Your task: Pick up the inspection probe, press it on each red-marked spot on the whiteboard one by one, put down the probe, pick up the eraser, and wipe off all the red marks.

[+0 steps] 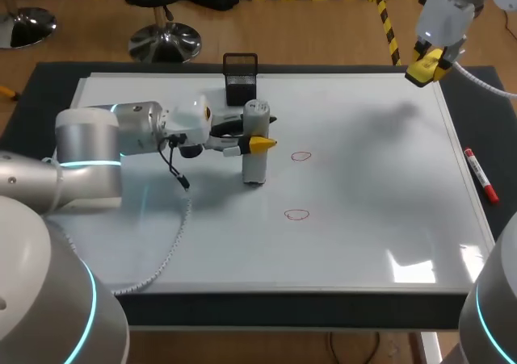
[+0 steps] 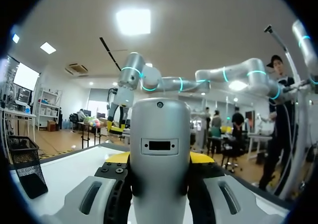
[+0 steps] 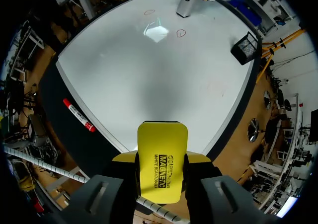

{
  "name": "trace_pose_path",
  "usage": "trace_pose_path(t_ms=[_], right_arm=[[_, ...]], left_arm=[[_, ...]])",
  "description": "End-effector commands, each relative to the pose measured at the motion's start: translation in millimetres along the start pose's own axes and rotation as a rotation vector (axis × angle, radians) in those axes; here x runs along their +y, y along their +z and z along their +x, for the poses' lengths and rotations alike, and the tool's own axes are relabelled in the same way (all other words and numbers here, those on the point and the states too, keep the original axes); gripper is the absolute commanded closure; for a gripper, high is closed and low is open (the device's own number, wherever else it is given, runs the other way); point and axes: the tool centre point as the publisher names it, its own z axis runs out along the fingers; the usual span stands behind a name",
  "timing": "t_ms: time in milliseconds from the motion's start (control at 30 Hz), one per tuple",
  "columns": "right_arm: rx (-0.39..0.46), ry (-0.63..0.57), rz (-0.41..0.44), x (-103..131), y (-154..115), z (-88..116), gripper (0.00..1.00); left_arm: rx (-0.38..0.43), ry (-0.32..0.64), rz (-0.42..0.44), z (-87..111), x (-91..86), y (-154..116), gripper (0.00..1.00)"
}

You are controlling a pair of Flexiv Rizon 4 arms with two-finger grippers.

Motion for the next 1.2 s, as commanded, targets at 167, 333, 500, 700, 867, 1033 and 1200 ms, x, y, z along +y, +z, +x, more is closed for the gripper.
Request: trace_pose_path(t_ms=[167, 333, 500, 700, 867, 1033, 1200], right_arm=[[0.005, -0.002, 0.001, -1, -1, -1, 1.00], [0.005, -0.002, 0.001, -1, -1, -1, 1.00], [0.005, -0.002, 0.001, -1, -1, -1, 1.00], [0.005, -0.002, 0.001, -1, -1, -1, 1.00], [0.005, -0.002, 0.001, -1, -1, -1, 1.00], [0.005, -0.002, 0.001, -1, -1, -1, 1.00], [0.005, -0.002, 0.001, -1, -1, -1, 1.00]], left_arm=[[-0.003, 0.004, 0.001, -0.3, 0.8, -3, 1.00], [-0.014, 0.014, 0.009, 0.0, -7.1, -6, 1.00], [-0.037, 0.028, 0.015, -4.6, -17.0, -16, 1.00], [-0.065, 0.055, 0.019, -13.2, -32.4, -30, 1.00], [-0.113, 0.079, 0.022, -24.6, -46.0, -49, 1.00], [-0.182, 0.108, 0.028, -37.5, -60.1, -79, 1.00], [-0.254, 0.148, 0.025, -51.1, -79.1, -108, 1.00]])
